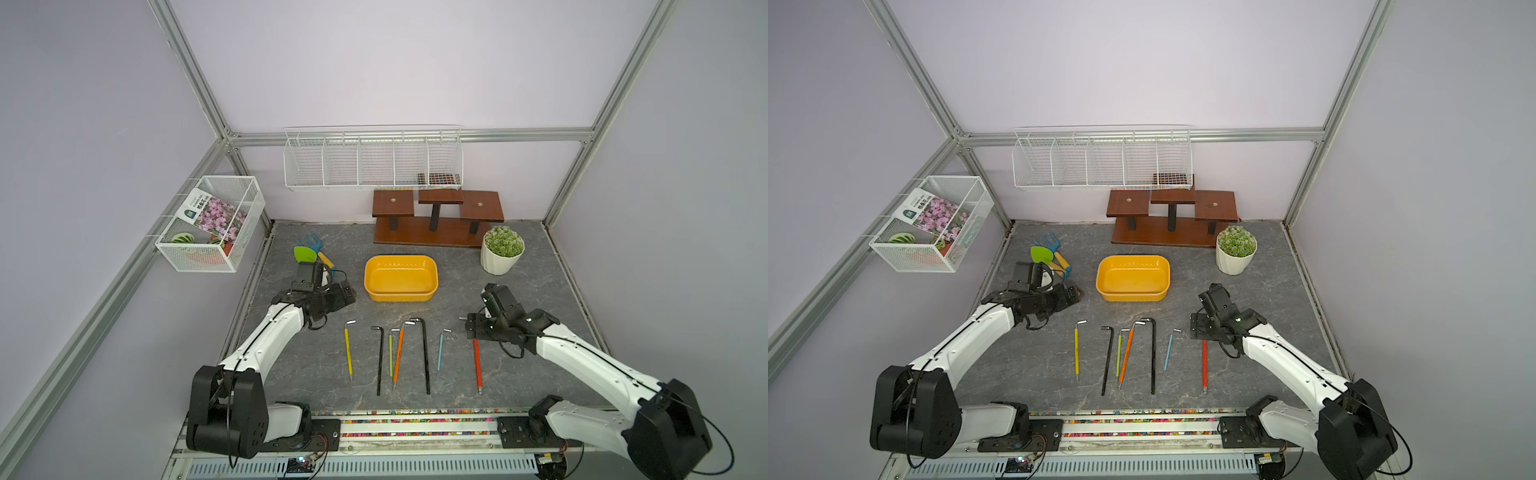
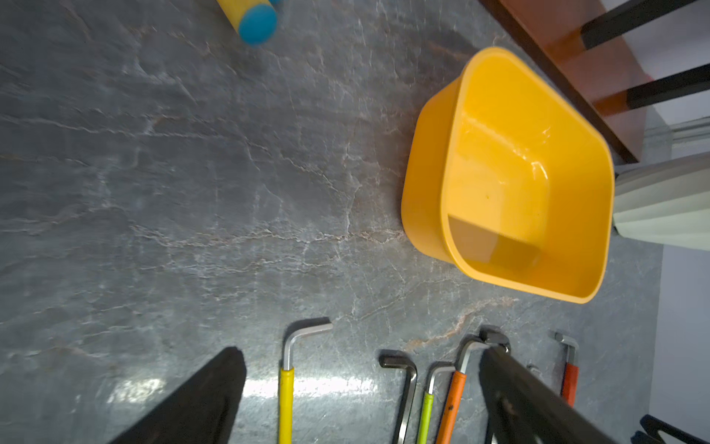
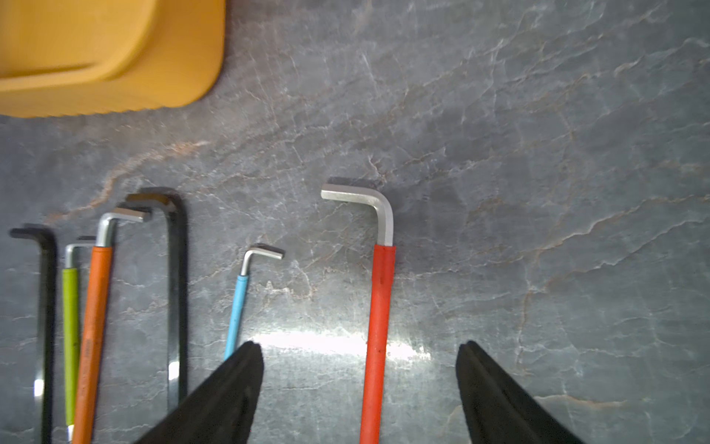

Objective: Put the hex key on the desktop into the storage box
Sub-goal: Pick up the Allen key from the center of the board.

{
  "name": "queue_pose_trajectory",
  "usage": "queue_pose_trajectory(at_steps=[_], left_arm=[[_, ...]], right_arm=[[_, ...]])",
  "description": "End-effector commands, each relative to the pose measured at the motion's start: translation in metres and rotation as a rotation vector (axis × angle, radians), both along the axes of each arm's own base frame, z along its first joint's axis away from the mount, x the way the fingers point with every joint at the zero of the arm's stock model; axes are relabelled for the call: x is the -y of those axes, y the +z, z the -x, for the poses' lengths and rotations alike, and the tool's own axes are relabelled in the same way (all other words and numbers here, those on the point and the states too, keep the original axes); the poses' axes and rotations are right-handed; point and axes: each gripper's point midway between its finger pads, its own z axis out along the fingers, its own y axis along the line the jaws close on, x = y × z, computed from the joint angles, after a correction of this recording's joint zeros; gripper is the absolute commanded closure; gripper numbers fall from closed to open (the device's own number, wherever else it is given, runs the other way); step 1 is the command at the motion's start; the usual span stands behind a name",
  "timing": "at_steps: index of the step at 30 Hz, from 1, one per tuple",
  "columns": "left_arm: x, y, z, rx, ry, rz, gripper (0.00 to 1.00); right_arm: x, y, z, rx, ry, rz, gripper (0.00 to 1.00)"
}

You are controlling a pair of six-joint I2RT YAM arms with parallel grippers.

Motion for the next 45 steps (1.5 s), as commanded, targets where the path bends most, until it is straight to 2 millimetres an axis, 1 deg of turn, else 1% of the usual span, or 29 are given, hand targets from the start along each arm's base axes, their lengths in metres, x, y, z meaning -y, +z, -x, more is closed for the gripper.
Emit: queue_pose_trajectory(at_steps=[1, 5, 7, 10, 12, 16, 19, 22, 31, 36, 38, 40, 42, 44, 45], left_arm=[[0.018, 0.0, 0.003, -0.015, -0.082, 0.025, 0.01], [0.033, -0.003, 0.013, -0.054, -0.15, 0.02, 0.03], [0.036, -0.002, 0.019, -0.076, -0.169, -0.003, 0.03], [0.037, -0.001, 0.028, -0.105, -0.2, -0.029, 0.03], [0.033, 0.0, 0.031, -0.104, -0.202, -0.061, 0.03], [0.022, 0.0, 0.03, -0.087, -0.186, -0.118, 0.01], [0.028, 0.002, 0.029, -0.081, -0.197, -0.09, 0.01], [0.032, 0.009, 0.024, -0.05, -0.2, -0.062, 0.02], [0.03, 0.02, 0.027, -0.015, -0.204, -0.071, 0.01], [0.034, 0.028, 0.027, 0.009, -0.222, -0.048, 0.0], [0.032, 0.026, 0.028, 0.003, -0.224, -0.059, 0.0], [0.031, 0.024, 0.028, -0.006, -0.226, -0.073, 0.0], [0.03, 0.023, 0.027, -0.011, -0.228, -0.083, 0.0], [0.03, 0.022, 0.025, -0.011, -0.227, -0.084, 0.0], [0.031, 0.023, 0.025, -0.008, -0.227, -0.079, 0.0]], right_arm=[[0.006, -0.016, 0.012, -0.074, -0.026, 0.035, 0.19], [0.014, -0.029, 0.017, -0.127, -0.052, 0.094, 0.2], [0.012, -0.036, 0.02, -0.155, -0.045, 0.094, 0.22], [0.008, -0.045, 0.021, -0.182, -0.047, 0.088, 0.23], [0.007, -0.051, 0.022, -0.196, -0.051, 0.092, 0.24], [0.004, -0.059, 0.022, -0.214, -0.053, 0.093, 0.26], [0.003, -0.064, 0.022, -0.218, -0.054, 0.103, 0.28], [0.001, -0.069, 0.023, -0.224, -0.053, 0.114, 0.31], [0.003, -0.077, 0.027, -0.229, -0.058, 0.138, 0.42], [0.003, -0.084, 0.029, -0.235, -0.057, 0.138, 0.5], [0.001, -0.085, 0.029, -0.238, -0.05, 0.136, 0.53], [0.0, -0.087, 0.029, -0.242, -0.046, 0.135, 0.6], [-0.001, -0.089, 0.028, -0.246, -0.049, 0.138, 0.69], [-0.002, -0.091, 0.027, -0.261, -0.048, 0.145, 0.83], [-0.002, -0.092, 0.027, -0.269, -0.044, 0.15, 0.88]])
